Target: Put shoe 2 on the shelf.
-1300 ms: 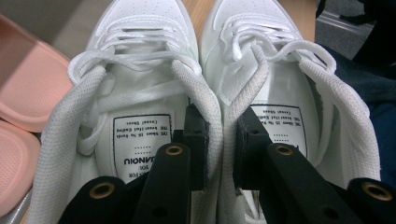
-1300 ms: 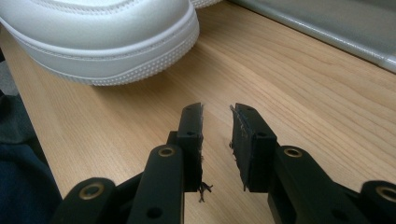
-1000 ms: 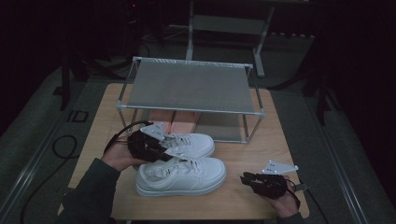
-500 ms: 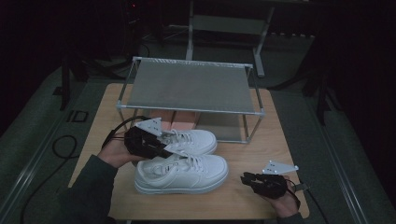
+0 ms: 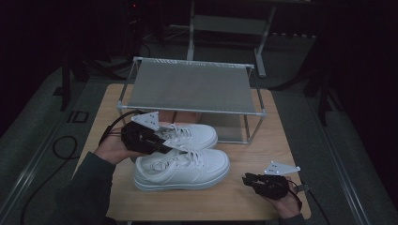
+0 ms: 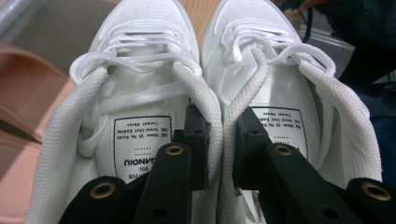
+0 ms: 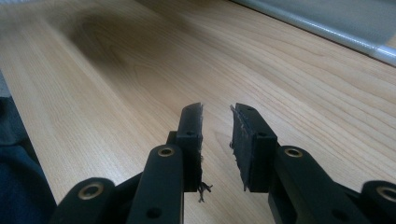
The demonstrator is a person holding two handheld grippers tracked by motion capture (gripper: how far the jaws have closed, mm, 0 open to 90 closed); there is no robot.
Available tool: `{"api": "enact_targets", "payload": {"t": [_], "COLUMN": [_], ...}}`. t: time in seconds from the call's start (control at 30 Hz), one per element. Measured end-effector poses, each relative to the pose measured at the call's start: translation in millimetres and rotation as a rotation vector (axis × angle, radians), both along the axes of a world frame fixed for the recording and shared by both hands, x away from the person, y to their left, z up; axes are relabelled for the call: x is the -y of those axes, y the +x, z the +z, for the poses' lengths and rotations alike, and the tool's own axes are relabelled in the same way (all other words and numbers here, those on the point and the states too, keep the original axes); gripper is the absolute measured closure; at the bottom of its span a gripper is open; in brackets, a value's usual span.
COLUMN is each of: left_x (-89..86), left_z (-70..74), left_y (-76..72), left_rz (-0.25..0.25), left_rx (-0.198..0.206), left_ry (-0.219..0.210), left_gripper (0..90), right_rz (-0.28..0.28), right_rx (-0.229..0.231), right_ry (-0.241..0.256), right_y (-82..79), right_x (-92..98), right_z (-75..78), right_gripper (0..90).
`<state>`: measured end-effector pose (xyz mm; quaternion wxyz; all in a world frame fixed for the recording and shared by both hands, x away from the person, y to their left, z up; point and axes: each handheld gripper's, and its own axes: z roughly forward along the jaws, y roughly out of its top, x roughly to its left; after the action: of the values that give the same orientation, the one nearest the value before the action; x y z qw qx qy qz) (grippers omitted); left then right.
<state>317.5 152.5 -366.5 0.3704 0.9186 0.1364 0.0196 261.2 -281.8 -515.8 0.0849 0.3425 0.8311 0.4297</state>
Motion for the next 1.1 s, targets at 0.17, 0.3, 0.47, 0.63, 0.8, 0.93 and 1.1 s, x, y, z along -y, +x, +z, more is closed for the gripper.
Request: {"api": "enact_targets", "payload": {"t": [0.17, 0.3, 0.47, 0.63, 0.8, 0.93, 1.1], "left_x": [-0.8, -0.5, -2.2, -1.6, -2.7, -1.4, -0.4], "left_z": [9.8, 14.6, 20.3, 26.8, 32.1, 41.5, 52.4], "left_y": [-0.8, -2.0, -2.9, -3.5, -0.9, -0.4, 2.3], "left_rz": [-0.004, -0.003, -0.017, -0.036, -0.039, -0.05, -0.051], "left_rx": [0.015, 0.023, 0.021, 0.031, 0.03, 0.044, 0.049], "left_ry": [-0.003, -0.004, -0.023, -0.02, -0.048, -0.036, -0.032], "left_gripper": [79.0, 79.0, 79.0, 79.0, 79.1, 79.1, 79.0], "right_rz": [-0.004, -0.007, -0.007, -0.009, -0.009, -0.012, -0.011], "right_rx": [-0.001, -0.001, -0.002, -0.003, -0.006, -0.009, -0.009], "right_ry": [0.0, 0.001, 0.0, 0.002, 0.0, 0.001, 0.001], "right_y": [0.3, 0.5, 0.6, 1.1, 1.2, 1.4, 1.2], "right_x": [0.9, 1.2, 1.4, 1.6, 1.4, 2.4, 2.0], "right_z": [0.0, -0.3, -0.5, -0.9, -1.5, -1.5, -2.0], "right_gripper": [72.4, 72.4, 72.5, 72.4, 72.5, 72.5, 72.5]}}
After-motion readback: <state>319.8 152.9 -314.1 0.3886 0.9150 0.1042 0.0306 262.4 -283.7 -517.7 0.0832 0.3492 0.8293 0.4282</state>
